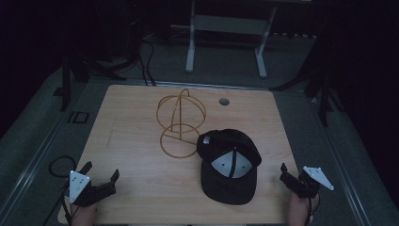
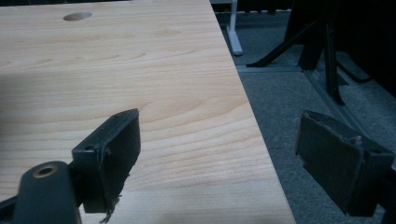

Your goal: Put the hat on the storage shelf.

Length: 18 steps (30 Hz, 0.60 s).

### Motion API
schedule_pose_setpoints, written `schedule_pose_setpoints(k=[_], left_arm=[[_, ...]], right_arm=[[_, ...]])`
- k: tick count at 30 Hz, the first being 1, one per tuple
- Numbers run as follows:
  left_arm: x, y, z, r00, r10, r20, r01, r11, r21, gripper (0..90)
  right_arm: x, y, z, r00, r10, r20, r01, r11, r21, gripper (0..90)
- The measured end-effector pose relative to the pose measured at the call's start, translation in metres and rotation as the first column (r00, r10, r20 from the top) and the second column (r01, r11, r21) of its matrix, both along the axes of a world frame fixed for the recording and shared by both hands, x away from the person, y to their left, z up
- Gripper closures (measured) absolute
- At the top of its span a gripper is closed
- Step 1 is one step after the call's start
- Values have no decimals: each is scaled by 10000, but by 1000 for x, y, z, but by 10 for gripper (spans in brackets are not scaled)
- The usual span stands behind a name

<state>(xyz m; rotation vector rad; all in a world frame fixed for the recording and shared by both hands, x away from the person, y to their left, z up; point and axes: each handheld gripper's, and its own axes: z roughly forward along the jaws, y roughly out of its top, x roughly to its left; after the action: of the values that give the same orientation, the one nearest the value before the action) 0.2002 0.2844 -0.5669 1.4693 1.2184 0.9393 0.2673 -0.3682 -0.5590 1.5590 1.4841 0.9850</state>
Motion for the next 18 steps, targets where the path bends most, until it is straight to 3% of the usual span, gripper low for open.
schedule_pose_setpoints(k=[9,14,18], left_arm=[[0,0,0,9998,-175,-13,175,9996,-221,2],[0,0,0,9996,-230,-133,227,9995,-217,2],[1,-2,0,9995,-275,-155,273,9995,-127,2]], right_arm=[[1,-3,2,9998,131,-134,-128,9997,203,142],[-5,-3,21,9980,623,93,-626,9975,322,141],[-7,1,40,9938,1111,-70,-1108,9932,343,141]])
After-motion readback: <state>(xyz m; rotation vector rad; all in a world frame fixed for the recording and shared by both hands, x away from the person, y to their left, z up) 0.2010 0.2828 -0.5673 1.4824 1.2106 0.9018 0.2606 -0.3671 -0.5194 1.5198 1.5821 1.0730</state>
